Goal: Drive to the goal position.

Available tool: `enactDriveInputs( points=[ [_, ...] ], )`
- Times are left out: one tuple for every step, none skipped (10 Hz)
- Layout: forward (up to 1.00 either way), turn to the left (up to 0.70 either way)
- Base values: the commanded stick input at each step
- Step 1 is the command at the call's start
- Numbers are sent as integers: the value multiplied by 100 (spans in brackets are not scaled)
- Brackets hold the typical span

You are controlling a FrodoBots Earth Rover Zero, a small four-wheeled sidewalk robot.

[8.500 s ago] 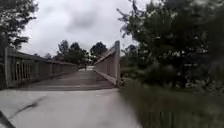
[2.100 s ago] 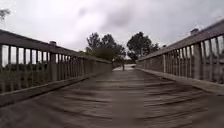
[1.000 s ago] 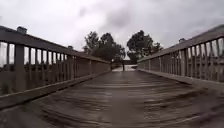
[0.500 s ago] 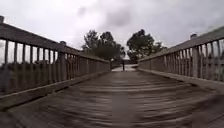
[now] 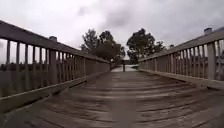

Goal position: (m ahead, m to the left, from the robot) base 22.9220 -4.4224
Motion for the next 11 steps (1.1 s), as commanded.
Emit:
enactDriveInputs(
  points=[
    [85, 0],
    [85, 0],
    [85, 0],
    [85, 0],
    [85, 0],
    [85, 0],
    [85, 0],
    [85, 0],
    [85, 0],
    [85, 0],
    [85, 0]
  ],
)
